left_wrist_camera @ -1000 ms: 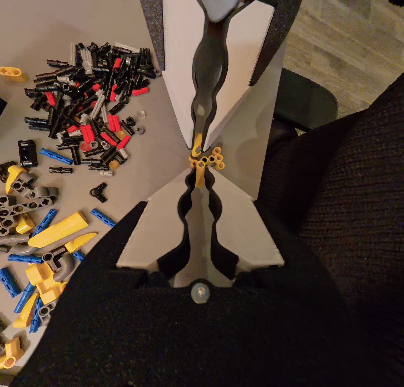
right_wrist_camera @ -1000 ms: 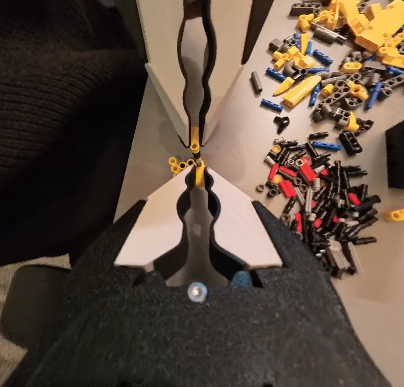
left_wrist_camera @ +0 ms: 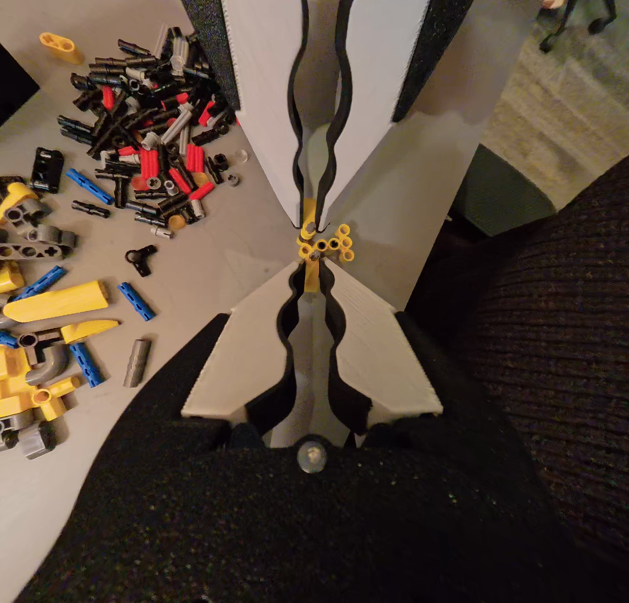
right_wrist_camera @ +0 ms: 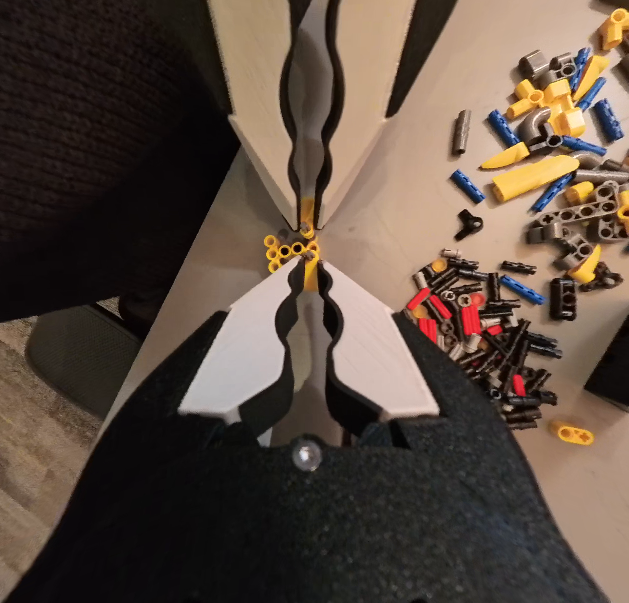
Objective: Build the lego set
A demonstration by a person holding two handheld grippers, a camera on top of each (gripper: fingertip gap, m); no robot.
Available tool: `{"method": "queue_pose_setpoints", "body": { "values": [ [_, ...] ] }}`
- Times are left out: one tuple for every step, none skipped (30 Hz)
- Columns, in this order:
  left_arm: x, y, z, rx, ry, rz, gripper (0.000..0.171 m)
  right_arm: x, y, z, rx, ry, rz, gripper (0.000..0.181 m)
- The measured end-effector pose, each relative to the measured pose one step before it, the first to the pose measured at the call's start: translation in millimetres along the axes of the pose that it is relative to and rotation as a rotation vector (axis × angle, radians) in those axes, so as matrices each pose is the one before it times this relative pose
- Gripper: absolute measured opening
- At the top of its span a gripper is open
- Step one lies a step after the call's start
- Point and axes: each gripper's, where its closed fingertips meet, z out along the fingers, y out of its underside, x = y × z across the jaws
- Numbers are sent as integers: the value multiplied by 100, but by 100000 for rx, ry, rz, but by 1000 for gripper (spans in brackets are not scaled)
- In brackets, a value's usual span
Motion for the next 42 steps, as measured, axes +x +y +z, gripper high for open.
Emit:
{"method": "queue_pose_setpoints", "body": {
  "values": [
    [-10,5,-11,240,971,-596,7,0,11,8,-1061,-804,-1319,7],
    [5,-1,-16,3,259,-250,7,0,13,-1,-1233,-955,-1728,7],
    [4,-4,9,-130,-538,1083,8,-9,20,-1,-1194,-1215,-1764,7],
    [4,4,-4,-97,-551,912,7,-21,7,1,-898,-1492,-1408,7],
    [-3,-7,3,-19,-120,252,8,0,1,11,-477,-1565,-1411,7],
    [-6,-8,-1,165,114,313,8,-1,-7,0,-175,-1582,-912,7],
    [-12,8,-13,366,398,-376,8,-1,-4,5,126,-1379,22,7],
    [-3,15,-20,433,619,-520,8,-15,4,2,541,-699,618,7],
    [-6,-7,-10,583,466,-193,8,-22,1,-3,743,282,562,7],
    [-21,-25,-16,915,214,-627,8,-37,13,-6,499,1239,537,8],
    [2,21,-10,445,399,-1252,9,-26,-5,-7,16,1979,353,8],
    [26,14,-6,-36,447,-828,9,-65,-23,18,-343,2153,-64,8],
    [-92,45,20,-208,-369,-163,16,-105,-29,33,-613,1903,83,8],
    [-271,17,-5,-108,-1377,360,27,-120,-48,45,-685,1709,503,8],
    [-58,-118,-109,1106,-8,638,32,-87,-70,51,-434,1627,701,8],
    [82,-245,-245,2065,920,-2,36,-31,-35,25,-283,1719,742,8],
    [131,-250,-304,1928,1246,-260,39,11,18,-5,-202,1830,629,8],
    [230,-218,-327,1974,2006,166,39,5,37,-14,-59,1696,740,8],
    [117,-171,-288,2168,1554,-233,39,20,23,-6,188,1468,952,8],
    [-74,-131,-251,2283,789,-928,39,10,16,-10,411,1194,995,8],
    [11,5,-196,1781,1779,-1184,39,6,41,-15,255,862,984,8],
    [-51,-17,-175,2015,1690,-1947,39,30,101,-27,-328,566,1186,8],
    [-7,-56,-172,2355,2043,-2102,39,273,184,51,-1002,1274,1050,9],
    [-29,95,-125,1025,1950,-2180,39,474,226,151,-1186,2075,546,11],
    [-178,171,-97,-287,658,-2563,39,277,163,186,-511,738,548,12],
    [-86,103,-135,-101,654,-1634,39,-41,-13,137,609,-1183,780,12],
    [-79,-44,-191,1133,245,-302,39,-94,-165,50,1424,-1339,752,12],
    [-137,-71,-177,1395,-44,211,39,35,-171,-14,1379,-166,781,12],
    [-145,4,-117,909,330,-224,39,169,-118,-98,855,855,855,12],
    [-173,44,-68,599,531,-1034,39,269,-105,-166,717,1621,1097,12],
    [-165,65,-53,528,838,-1392,39,259,-139,-246,973,1689,1452,13],
    [-93,51,-52,521,1262,-1077,39,185,-172,-317,1334,1472,1825,13],
    [-78,71,-58,403,1026,-686,39,119,-226,-383,1870,1269,2177,14],
    [-116,78,-39,122,505,-364,39,35,-282,-410,2557,987,2590,14],
    [-71,78,-25,122,484,32,39,-42,-279,-375,2916,846,3035,15],
    [-46,35,-11,313,569,104,39,-51,-184,-325,2724,1117,3184,15],
    [24,21,11,434,884,-20,39,-58,-43,-263,2275,1672,2980,18],
    [147,19,11,440,1358,13,39,-42,68,-217,1947,2367,2709,19],
    [203,33,24,438,1372,245,39,9,90,-192,1885,3216,2672,19],
    [173,40,46,511,875,487,39,66,19,-176,2323,4007,3038,19],
    [121,102,95,229,413,767,39,-26,-168,-134,3353,3810,3683,19],
    [31,133,114,-33,-474,931,39,-336,-322,-86,4493,2463,3979,19]
  ]
}}
